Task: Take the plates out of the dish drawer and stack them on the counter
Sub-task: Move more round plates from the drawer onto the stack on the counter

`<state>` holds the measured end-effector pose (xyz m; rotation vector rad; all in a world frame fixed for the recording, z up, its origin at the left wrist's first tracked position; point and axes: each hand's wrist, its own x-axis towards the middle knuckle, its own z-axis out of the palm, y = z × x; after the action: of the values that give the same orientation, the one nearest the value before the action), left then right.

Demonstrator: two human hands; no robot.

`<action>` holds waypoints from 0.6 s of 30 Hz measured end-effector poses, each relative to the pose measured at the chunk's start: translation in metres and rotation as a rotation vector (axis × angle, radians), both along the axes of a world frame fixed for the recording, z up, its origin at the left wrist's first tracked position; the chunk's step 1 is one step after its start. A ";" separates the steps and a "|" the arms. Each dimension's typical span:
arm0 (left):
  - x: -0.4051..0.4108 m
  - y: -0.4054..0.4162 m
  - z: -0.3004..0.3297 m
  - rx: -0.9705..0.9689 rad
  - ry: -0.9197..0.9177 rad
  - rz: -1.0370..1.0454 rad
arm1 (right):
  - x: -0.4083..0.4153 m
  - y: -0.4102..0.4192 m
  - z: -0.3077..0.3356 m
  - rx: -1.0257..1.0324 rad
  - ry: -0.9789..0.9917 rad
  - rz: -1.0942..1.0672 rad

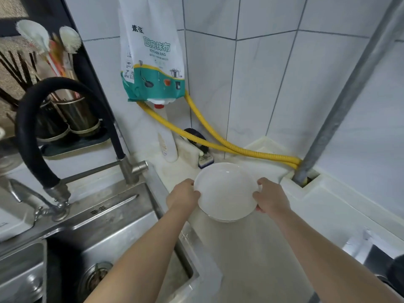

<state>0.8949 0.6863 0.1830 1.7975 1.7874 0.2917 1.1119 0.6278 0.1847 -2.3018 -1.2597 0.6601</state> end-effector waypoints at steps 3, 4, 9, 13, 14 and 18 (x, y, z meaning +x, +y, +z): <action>0.002 0.005 -0.004 -0.003 -0.003 0.002 | 0.002 0.004 -0.005 -0.017 -0.017 0.001; 0.002 0.007 -0.006 -0.002 0.001 0.002 | 0.002 0.005 -0.007 -0.024 -0.022 0.004; 0.004 0.019 -0.014 0.003 0.010 -0.009 | 0.003 0.011 -0.016 -0.057 -0.093 0.018; 0.007 0.025 -0.019 0.003 0.017 -0.013 | 0.008 0.016 -0.022 -0.101 -0.180 0.008; 0.008 0.026 -0.021 0.005 0.021 -0.016 | 0.008 0.017 -0.024 -0.107 -0.192 0.005; 0.009 0.030 -0.022 0.024 0.044 -0.027 | 0.008 0.019 -0.030 -0.107 -0.213 0.001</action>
<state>0.9037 0.7168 0.1608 1.8561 1.7955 0.2666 1.1198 0.6470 0.1543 -2.5146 -1.3479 0.5041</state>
